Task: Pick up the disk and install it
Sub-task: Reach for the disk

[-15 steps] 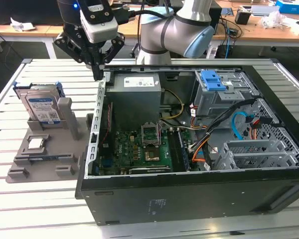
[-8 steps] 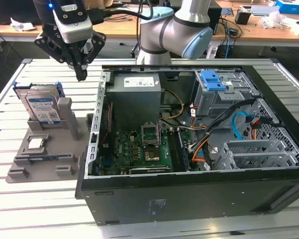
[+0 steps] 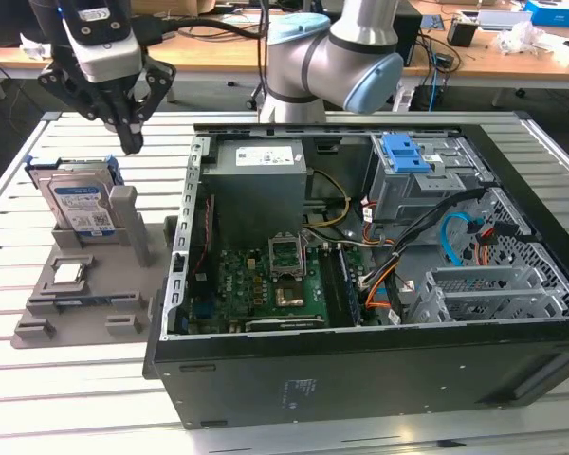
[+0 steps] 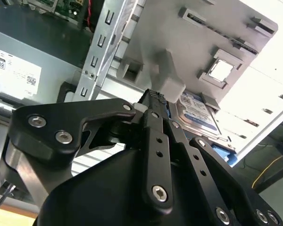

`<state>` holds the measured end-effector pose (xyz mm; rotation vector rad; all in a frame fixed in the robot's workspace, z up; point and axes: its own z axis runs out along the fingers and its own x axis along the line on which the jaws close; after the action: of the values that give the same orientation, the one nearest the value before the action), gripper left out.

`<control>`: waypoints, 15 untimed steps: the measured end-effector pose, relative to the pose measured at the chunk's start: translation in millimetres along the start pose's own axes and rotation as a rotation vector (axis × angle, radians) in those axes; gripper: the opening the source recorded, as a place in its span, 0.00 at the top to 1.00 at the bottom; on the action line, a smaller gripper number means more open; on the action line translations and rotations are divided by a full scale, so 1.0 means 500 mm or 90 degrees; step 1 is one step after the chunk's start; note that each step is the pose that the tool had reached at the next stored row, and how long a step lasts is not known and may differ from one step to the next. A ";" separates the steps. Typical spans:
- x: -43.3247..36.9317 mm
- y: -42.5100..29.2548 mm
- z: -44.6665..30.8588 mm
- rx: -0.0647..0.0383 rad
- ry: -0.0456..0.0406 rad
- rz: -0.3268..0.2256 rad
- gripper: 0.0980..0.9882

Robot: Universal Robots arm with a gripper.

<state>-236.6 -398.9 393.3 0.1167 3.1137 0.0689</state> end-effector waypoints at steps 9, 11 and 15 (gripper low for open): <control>0.059 -0.004 -0.002 0.000 0.0000 0.000 0.99; 0.076 -0.006 -0.002 0.000 0.0000 0.000 0.99; 0.102 -0.008 -0.003 0.000 0.0000 0.000 0.99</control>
<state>-287.7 -398.9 393.3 0.1165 3.1136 0.0689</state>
